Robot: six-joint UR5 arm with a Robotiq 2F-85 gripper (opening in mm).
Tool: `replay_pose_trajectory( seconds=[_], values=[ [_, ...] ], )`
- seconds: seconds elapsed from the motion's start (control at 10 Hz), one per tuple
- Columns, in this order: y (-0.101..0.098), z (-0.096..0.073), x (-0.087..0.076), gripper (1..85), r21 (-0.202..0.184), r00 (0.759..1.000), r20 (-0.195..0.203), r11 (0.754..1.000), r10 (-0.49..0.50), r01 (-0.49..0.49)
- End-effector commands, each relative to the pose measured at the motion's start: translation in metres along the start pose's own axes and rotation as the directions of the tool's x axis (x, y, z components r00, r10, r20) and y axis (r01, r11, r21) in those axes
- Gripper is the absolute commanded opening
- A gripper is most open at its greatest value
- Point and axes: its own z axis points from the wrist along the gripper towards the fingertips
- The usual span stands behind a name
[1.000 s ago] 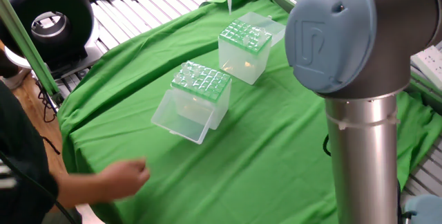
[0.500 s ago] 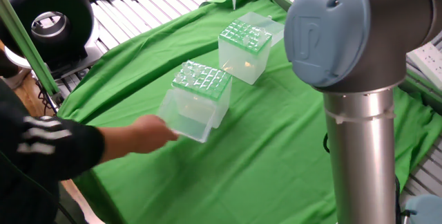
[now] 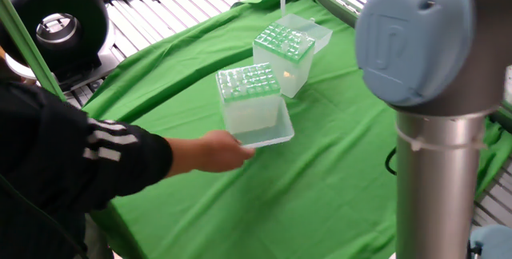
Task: Insert a large pipette tip into the holder for large pipette tips
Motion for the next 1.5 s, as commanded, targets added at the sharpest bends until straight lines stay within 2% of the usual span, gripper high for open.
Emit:
replay_pose_trajectory(
  seconds=[0.0,0.2,0.8,1.3,1.4],
  values=[
    [0.013,0.011,0.007,0.7,-0.032,1.0,0.015,0.999,0.024,-0.024],
    [0.01,0.018,0.007,0.7,-0.017,0.999,0.025,1.0,0.021,-0.02],
    [0.005,0.034,0.01,0.7,-0.019,0.999,0.053,1.0,0.005,-0.004],
    [0.007,0.034,0.012,0.7,-0.03,0.998,0.057,1.0,0.001,0.0],
    [0.003,0.033,0.015,0.7,-0.016,0.999,0.051,1.0,-0.006,0.006]
  ],
)
